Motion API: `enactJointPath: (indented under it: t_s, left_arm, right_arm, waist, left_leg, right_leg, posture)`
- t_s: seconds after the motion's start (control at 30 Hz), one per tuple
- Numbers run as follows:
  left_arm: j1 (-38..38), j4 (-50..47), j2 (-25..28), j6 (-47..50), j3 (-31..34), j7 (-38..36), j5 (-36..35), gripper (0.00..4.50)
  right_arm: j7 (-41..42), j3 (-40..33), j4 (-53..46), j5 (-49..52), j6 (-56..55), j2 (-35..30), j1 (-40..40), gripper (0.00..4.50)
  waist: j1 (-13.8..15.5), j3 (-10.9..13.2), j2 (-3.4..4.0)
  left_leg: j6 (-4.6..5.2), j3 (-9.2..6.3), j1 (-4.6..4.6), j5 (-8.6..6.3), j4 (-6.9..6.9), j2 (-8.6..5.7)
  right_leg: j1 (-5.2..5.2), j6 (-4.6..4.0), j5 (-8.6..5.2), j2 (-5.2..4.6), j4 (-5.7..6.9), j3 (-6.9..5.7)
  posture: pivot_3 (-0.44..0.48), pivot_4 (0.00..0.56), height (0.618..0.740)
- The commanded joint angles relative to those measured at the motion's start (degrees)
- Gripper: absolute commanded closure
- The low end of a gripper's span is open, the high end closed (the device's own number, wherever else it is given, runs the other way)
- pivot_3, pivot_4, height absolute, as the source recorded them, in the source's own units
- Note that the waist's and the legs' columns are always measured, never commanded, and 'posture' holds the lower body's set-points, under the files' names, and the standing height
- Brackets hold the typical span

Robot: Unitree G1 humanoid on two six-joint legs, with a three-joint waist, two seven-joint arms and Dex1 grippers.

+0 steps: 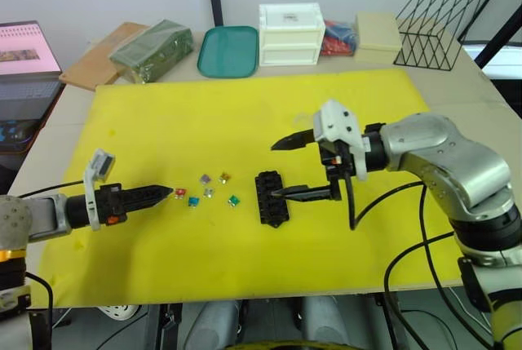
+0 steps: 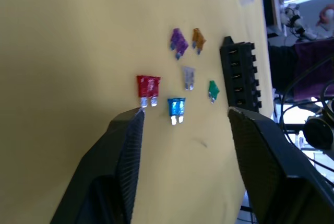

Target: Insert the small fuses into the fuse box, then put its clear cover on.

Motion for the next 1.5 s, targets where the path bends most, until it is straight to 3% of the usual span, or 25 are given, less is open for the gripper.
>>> enactJointPath:
  t_s: [0.03,0.67,1.03,1.17,1.33,1.5]
  left_arm:
    - [-0.18,1.20,-0.41,0.89,1.79,0.73,-0.85,1.65]
    - [-7.35,5.50,-7.77,2.12,-1.46,5.84,0.59,1.65]
    - [-5.29,5.83,-6.13,-2.06,-6.75,2.64,3.33,1.65]
    - [-5.10,5.98,-6.04,-2.97,-7.35,1.97,3.70,2.58]
    - [-4.31,6.07,-5.74,-3.75,-7.41,0.96,4.32,4.42]
    - [-1.83,5.86,-3.96,-7.22,-9.63,-0.87,6.48,4.47]
  right_arm:
    - [0.64,-0.32,-0.70,-0.44,-1.37,-0.07,-1.13,0.00]
    - [-0.30,-0.55,-1.86,-0.55,-0.45,0.56,-1.64,0.00]
    - [-1.66,-1.07,-3.32,0.44,1.12,0.39,-1.49,0.00]
    - [-1.67,-1.00,-3.24,0.55,1.20,0.36,-1.68,0.00]
    - [-1.47,-0.94,-3.33,0.59,1.16,0.20,-1.73,0.00]
    - [-1.14,-0.73,-2.87,0.42,0.97,0.28,-2.33,0.00]
  waist:
    - [-0.01,0.00,0.00]
    - [0.15,-0.03,-0.05]
    - [0.15,-0.05,-0.03]
    - [0.13,-0.05,-0.03]
    - [0.06,-0.05,-0.03]
    - [-0.15,-0.06,0.00]
  left_leg:
    - [0.00,0.00,0.00,0.00,0.00,0.00]
    - [-0.01,0.00,0.00,0.01,0.01,-0.03]
    - [-0.01,0.00,0.02,0.01,0.01,-0.04]
    - [-0.01,0.00,0.02,0.01,0.01,-0.04]
    - [-0.01,0.00,0.01,0.01,0.00,-0.04]
    - [-0.01,0.01,0.05,0.01,-0.02,-0.02]
  right_leg:
    - [0.00,0.00,0.00,0.00,0.00,0.00]
    - [0.01,0.00,0.00,-0.04,0.01,0.01]
    - [0.03,0.00,0.00,-0.06,0.00,0.01]
    - [0.03,0.00,0.00,-0.06,0.00,0.01]
    - [0.02,0.00,0.00,-0.05,0.00,0.01]
    - [0.02,0.00,0.00,-0.03,0.01,0.04]
  posture:
    - [0.000,0.150,0.740]
    - [0.000,0.150,0.740]
    - [0.000,0.150,0.740]
    - [0.000,0.150,0.740]
    - [0.000,0.150,0.740]
    - [0.000,0.150,0.740]
